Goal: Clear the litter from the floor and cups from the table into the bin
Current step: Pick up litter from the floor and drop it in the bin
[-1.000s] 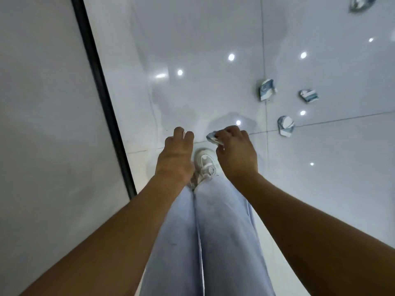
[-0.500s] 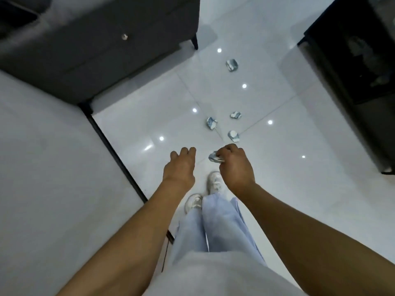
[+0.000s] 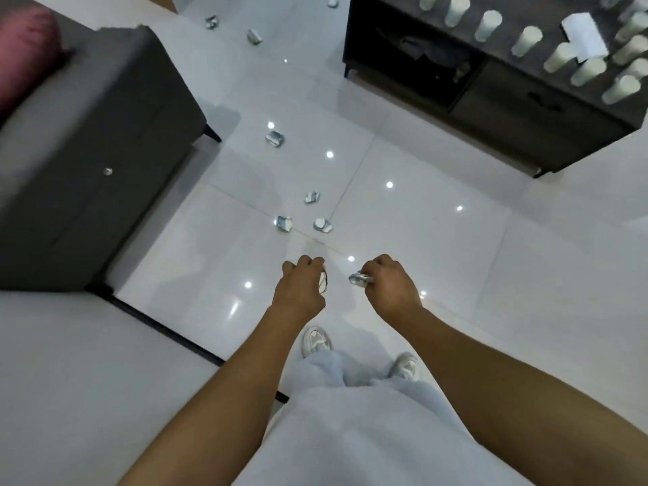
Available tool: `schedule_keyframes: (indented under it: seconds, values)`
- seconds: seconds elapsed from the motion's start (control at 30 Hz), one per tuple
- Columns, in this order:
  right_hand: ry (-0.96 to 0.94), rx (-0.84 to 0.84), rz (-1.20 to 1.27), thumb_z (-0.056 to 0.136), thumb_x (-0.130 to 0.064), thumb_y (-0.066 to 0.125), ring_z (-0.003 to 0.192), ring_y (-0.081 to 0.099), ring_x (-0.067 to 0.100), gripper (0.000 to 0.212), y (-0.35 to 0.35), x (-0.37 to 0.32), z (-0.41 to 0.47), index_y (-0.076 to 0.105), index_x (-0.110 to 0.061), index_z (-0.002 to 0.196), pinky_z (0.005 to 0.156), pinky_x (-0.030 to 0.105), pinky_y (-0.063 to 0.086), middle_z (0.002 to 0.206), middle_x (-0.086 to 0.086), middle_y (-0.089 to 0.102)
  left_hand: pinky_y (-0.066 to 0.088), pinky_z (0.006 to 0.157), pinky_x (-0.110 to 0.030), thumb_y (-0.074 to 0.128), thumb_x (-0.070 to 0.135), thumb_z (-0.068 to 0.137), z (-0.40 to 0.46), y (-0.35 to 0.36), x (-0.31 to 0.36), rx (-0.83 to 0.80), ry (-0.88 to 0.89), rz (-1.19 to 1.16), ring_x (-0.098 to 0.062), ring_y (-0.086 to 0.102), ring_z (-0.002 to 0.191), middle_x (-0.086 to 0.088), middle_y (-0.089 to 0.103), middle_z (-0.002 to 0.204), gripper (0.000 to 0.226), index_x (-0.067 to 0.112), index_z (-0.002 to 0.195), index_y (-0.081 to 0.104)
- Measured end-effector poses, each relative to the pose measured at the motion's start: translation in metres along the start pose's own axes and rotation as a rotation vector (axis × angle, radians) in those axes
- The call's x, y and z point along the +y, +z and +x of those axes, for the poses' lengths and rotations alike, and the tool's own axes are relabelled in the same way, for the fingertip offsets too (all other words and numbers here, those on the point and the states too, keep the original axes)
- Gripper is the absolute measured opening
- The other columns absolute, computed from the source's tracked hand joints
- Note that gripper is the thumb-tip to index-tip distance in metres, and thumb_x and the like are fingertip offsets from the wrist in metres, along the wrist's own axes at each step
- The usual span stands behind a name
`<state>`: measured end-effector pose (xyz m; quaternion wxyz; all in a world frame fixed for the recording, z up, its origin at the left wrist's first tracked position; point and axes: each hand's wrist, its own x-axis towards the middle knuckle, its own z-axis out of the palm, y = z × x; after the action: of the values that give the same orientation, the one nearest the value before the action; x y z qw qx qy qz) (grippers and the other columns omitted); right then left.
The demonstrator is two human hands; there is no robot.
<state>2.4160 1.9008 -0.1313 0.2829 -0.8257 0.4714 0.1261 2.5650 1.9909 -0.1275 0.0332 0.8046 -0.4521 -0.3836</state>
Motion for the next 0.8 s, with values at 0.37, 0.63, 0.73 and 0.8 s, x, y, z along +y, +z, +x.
schedule_keyframes:
  seconds: [0.37,0.63,0.73,0.8]
  values:
    - [0.215,0.173,0.151,0.091,-0.005,0.045,0.105,0.052,0.023,0.032,-0.056,0.205,-0.080,0.064,-0.014,0.114,0.074,0.030,0.047,0.120,0.002,0.053,0.042,0.076,-0.030,0.059,0.004,0.077,0.012,0.083,0.206,-0.062,0.248,0.187,-0.026,0.038,0.115,-0.005,0.046,0.125,0.059,0.017,0.133,0.043]
    - [0.526,0.326,0.320,0.091,-0.006,0.048,0.106,0.053,0.022,0.029,-0.092,0.380,-0.169,0.065,-0.014,0.113,0.077,0.030,0.048,0.119,0.002,0.054,0.045,0.075,-0.032,0.058,0.007,0.080,0.015,0.171,0.382,-0.175,0.512,0.409,-0.024,0.037,0.119,-0.002,0.044,0.128,0.058,0.018,0.134,0.041]
    - [0.647,0.385,0.399,0.091,-0.005,0.050,0.105,0.053,0.024,0.028,-0.093,0.424,-0.201,0.066,-0.012,0.112,0.082,0.034,0.050,0.118,0.004,0.055,0.041,0.072,-0.030,0.057,0.006,0.080,0.014,0.200,0.438,-0.226,0.618,0.473,-0.024,0.037,0.119,-0.002,0.044,0.129,0.059,0.019,0.135,0.040]
    - [0.733,0.426,0.436,0.090,-0.004,0.050,0.106,0.052,0.024,0.029,-0.092,0.451,-0.221,0.066,-0.013,0.112,0.080,0.032,0.049,0.119,0.004,0.055,0.041,0.073,-0.030,0.057,0.006,0.080,0.013,0.219,0.475,-0.274,0.695,0.528,-0.024,0.037,0.120,-0.003,0.044,0.130,0.062,0.019,0.138,0.038]
